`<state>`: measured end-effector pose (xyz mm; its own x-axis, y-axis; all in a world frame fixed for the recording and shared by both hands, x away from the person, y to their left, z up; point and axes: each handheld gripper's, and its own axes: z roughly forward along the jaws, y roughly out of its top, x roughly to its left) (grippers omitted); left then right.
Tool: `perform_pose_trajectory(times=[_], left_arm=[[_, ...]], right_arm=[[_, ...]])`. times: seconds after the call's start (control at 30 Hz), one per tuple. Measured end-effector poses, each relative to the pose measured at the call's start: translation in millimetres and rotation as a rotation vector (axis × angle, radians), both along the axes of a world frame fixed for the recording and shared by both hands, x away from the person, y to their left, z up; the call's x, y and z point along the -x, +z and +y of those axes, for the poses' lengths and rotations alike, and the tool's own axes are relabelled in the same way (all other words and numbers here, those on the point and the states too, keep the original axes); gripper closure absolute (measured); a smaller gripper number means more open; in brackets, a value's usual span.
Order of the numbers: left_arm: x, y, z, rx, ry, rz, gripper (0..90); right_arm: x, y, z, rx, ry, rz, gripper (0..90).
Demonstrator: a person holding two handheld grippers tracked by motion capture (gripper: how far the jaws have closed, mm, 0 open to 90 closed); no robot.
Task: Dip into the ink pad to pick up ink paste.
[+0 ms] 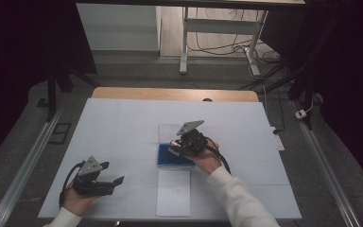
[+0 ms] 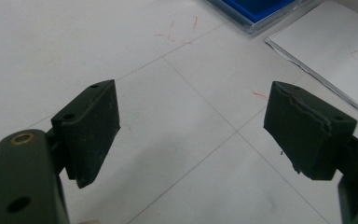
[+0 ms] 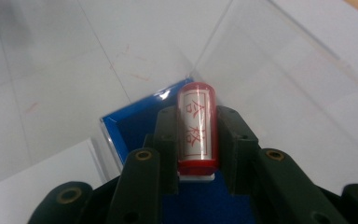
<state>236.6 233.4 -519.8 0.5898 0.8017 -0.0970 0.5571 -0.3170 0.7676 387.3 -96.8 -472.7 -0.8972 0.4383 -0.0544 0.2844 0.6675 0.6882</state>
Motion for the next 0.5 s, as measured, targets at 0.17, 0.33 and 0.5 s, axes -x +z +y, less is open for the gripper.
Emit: perform_pose_trajectory(times=[0.17,0.33,0.5], left_arm=[[0.1,0.0,-0.2,0.000,0.000,0.000,18.2],[0.0,0.1,-0.6,-0.004,0.001,0.000,18.2],[-0.3,-0.3,-1.0,-0.003,0.000,0.003,18.2]], right_arm=[[3.8,11.8,-2.0,-0.032,0.005,-0.010,70.3],[3.7,16.0,-3.1,-0.047,0.005,-0.011,70.3],[3.6,18.0,-3.3,-0.045,0.007,-0.011,70.3]])
